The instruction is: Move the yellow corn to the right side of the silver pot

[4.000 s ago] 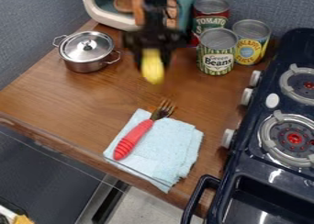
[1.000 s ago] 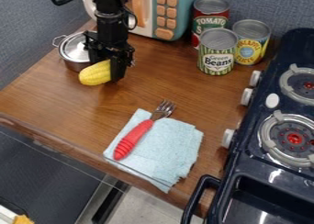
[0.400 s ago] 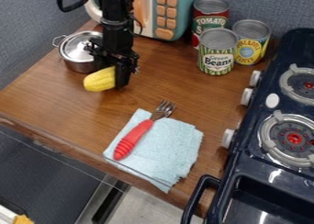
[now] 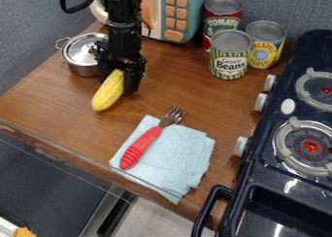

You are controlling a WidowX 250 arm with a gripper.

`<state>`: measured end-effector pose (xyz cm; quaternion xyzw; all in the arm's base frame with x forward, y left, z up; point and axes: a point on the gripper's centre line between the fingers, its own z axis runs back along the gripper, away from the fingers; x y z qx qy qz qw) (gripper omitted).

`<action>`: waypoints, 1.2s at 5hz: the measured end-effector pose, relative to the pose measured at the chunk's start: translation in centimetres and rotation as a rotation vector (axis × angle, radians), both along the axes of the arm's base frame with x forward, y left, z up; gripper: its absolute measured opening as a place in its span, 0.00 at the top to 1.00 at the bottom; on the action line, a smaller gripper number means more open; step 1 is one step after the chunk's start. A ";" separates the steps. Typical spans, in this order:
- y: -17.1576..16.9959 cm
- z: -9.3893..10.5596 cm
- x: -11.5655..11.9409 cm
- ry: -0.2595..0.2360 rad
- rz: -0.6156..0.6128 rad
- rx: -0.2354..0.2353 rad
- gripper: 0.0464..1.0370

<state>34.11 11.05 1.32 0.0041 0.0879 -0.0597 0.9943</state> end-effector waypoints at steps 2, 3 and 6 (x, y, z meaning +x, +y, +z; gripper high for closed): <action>-0.3 0.0 0.3 -0.040 0.023 -0.077 0.04; -0.7 3.4 1.5 -0.167 0.058 -0.162 0.04; -0.1 13.0 2.3 -0.499 0.017 -0.083 0.04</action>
